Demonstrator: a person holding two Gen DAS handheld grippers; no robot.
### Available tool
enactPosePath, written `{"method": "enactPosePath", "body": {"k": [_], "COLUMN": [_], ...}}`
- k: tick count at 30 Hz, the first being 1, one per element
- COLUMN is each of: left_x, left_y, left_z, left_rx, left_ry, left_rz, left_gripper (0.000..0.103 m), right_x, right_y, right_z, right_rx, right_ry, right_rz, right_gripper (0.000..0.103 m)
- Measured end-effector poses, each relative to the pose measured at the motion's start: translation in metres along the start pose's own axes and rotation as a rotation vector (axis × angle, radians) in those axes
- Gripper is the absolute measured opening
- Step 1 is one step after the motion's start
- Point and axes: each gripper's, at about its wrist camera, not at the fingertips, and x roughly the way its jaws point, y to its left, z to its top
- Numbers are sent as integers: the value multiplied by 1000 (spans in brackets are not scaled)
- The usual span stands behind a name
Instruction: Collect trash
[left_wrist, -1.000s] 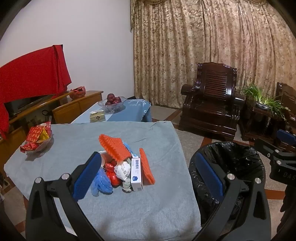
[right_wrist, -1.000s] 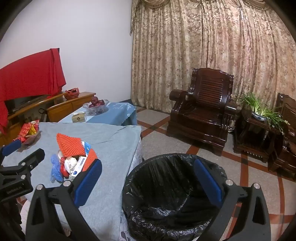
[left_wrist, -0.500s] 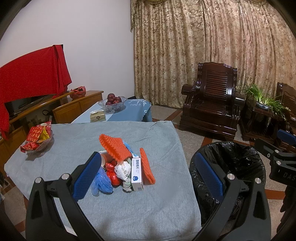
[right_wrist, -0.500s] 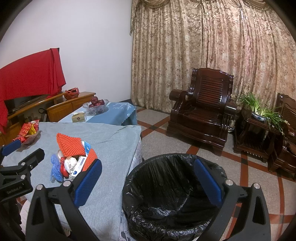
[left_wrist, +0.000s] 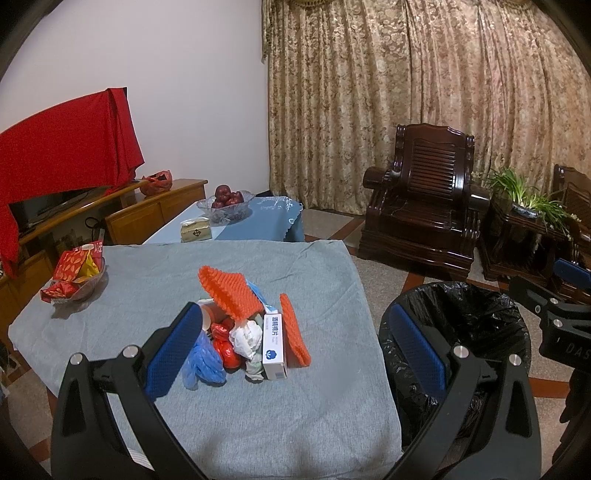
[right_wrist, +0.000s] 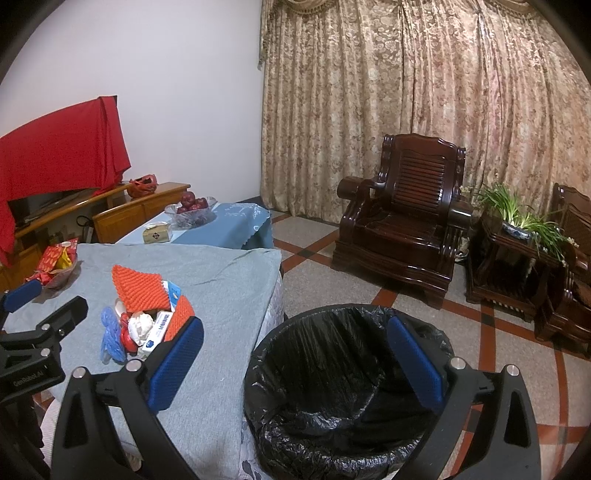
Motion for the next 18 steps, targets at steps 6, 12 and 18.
{"method": "enactPosePath", "body": {"k": [6,12,18], "left_x": [0,0,2], "left_y": [0,0,3], "left_z": [0,0,2], "left_rx": [-1,-1,-2], "left_ry": [0,1,1], "left_rz": [0,1,0], "left_gripper": [98,98,98], "right_x": [0,0,0], "right_y": [0,1,0], "right_z": [0,0,0], "right_rx": [0,1,0], "right_ry": [0,0,0], "right_rz": [1,1,1], "right_gripper": [97,97,97]}}
